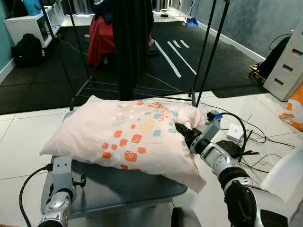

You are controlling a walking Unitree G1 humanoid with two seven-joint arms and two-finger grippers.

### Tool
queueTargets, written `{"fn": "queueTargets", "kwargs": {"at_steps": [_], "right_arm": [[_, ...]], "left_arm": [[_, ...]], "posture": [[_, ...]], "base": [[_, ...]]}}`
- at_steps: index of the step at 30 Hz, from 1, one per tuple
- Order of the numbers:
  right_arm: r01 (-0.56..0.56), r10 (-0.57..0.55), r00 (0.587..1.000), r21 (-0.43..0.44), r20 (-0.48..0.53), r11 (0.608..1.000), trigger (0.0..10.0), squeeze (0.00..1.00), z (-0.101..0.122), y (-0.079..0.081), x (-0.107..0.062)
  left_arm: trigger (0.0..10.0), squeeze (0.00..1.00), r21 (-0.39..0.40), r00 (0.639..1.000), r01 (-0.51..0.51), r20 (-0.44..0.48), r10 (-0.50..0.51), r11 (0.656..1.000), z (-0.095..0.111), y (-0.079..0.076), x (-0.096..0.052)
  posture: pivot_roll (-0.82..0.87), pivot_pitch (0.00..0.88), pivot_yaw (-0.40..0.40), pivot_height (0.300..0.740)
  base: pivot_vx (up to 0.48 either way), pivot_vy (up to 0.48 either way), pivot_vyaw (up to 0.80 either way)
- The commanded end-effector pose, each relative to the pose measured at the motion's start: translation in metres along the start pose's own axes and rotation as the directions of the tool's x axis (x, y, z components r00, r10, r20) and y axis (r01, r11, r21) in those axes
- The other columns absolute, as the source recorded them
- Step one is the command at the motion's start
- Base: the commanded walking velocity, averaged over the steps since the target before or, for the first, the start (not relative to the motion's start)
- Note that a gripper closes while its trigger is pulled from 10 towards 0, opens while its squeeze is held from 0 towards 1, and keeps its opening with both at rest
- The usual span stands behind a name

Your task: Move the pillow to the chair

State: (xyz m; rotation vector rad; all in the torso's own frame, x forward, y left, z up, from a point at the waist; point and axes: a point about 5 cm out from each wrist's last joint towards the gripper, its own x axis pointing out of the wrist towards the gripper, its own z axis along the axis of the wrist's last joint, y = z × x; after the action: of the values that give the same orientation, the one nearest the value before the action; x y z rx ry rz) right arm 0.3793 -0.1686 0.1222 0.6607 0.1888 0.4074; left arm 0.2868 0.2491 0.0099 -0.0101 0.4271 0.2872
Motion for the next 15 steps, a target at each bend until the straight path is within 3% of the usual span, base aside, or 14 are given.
{"fn": "queueTargets", "kwargs": {"at_steps": [1,8,15], "right_arm": [[-0.002,0.002,1.000,-0.028,0.020,1.000,0.0,0.00,0.0057,0.0010,0.0008],[-0.001,0.002,1.000,-0.028,0.024,1.000,0.0,0.00,0.0063,0.0010,0.0009],[0.000,0.001,1.000,-0.030,0.026,1.000,0.0,0.00,0.0070,0.0011,0.0009]], "left_arm": [[10.0,0.00,-0.002,1.000,0.009,-0.020,-0.009,1.000,-0.0036,-0.0020,-0.0006],[10.0,0.00,0.003,1.000,0.018,-0.017,-0.017,1.000,-0.0039,-0.0040,-0.0008],[10.0,0.00,-0.003,1.000,0.017,-0.007,-0.017,1.000,-0.0028,-0.0042,-0.0007]], "posture": [[-0.06,0.074,-0.031,0.622],[-0.07,0.075,-0.028,0.650],[-0.07,0.076,-0.030,0.679]], "base": [[-0.480,0.000,0.00],[-0.480,0.000,0.00],[0.000,0.000,0.00]]}}
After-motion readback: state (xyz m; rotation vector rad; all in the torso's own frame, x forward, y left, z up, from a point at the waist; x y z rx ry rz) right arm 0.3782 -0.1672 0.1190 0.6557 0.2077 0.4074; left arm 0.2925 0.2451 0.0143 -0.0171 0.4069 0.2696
